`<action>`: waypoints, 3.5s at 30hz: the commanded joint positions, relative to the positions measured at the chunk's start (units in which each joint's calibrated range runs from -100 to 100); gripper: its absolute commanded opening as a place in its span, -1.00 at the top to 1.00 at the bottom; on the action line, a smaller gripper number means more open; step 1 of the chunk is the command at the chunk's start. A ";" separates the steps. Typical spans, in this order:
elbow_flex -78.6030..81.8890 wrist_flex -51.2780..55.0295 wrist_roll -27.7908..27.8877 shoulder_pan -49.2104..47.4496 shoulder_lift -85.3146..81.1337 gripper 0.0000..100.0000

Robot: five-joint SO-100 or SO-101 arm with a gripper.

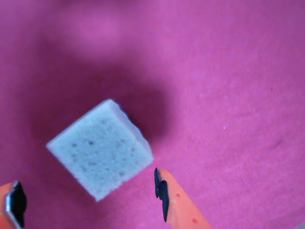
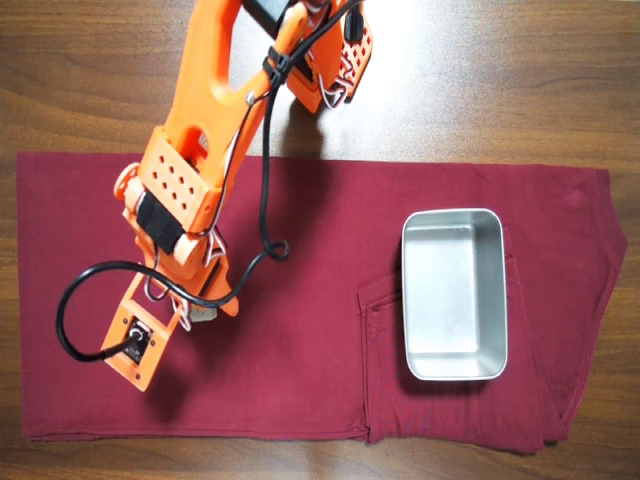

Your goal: Grab the cube

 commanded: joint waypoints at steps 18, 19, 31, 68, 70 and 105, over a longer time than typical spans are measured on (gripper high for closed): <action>-11.35 -5.88 -5.32 -1.65 11.56 1.00; -10.99 -4.96 -5.62 -2.13 10.50 1.00; -6.43 14.59 -11.72 -63.36 -40.28 1.00; 5.67 -7.35 -12.50 -63.17 -34.24 1.00; 10.95 -7.72 -10.35 -57.12 -45.96 1.00; 74.49 32.11 -7.03 -46.57 -97.36 0.99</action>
